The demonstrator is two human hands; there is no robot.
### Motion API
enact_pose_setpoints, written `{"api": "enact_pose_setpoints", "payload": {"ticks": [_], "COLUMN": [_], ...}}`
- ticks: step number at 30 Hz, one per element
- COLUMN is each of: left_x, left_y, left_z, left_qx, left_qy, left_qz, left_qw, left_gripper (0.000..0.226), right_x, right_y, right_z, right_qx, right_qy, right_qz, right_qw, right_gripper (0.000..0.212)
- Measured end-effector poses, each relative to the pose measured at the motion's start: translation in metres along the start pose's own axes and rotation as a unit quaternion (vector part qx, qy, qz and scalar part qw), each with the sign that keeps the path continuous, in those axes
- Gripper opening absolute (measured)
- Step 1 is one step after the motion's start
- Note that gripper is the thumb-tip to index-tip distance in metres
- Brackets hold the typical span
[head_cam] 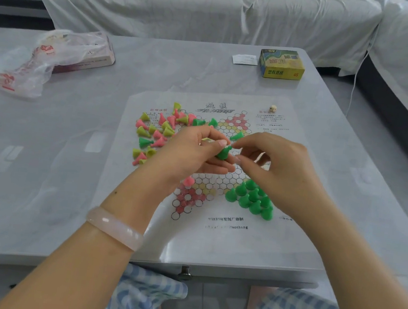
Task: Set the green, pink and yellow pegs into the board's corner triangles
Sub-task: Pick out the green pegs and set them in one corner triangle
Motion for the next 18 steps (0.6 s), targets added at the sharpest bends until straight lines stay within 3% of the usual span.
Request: {"api": "enact_pose_setpoints", "payload": {"ticks": [9,12,14,16,18], "left_x": [0.002,0.001,0.004,0.009,0.01], "left_y": [-0.003,0.006,0.014,0.018,0.018], "left_z": [-0.002,0.036,0.071,0.106,0.126], "left_qx": [-0.037,-0.182,-0.221,-0.284,-0.379], "left_qy": [-0.008,0.093,0.18,0.255,0.283], "left_qz": [0.001,-0.031,-0.047,-0.045,-0.034], "left_qw": [0.999,0.978,0.957,0.923,0.88], "left_gripper": [0.014,0.012,0.011,0.012,0.014], "right_x": [-0.005,-0.006,-0.007,-0.009,-0.009], "right_y": [-0.009,-0.005,0.001,0.009,0.02], "right_z": [-0.008,-0.002,0.004,0.012,0.02], "right_qx": [-0.032,-0.031,-0.023,-0.011,-0.006], "right_qy": [-0.002,0.013,0.023,0.037,0.052], "right_qz": [0.017,-0.007,-0.025,-0.041,-0.065], "right_qw": [0.999,0.999,0.999,0.998,0.997], "right_gripper": [0.006,0.006,0.007,0.012,0.014]}}
Point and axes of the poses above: each hand's wrist, its own x-axis away from the middle knuckle, its own z-axis out of the back of the hand, y = z × x, the point moved 10 cm from there along -x, towards the middle knuckle, and after that the axes turned 1 degree about -z, right-handed, at the moved point
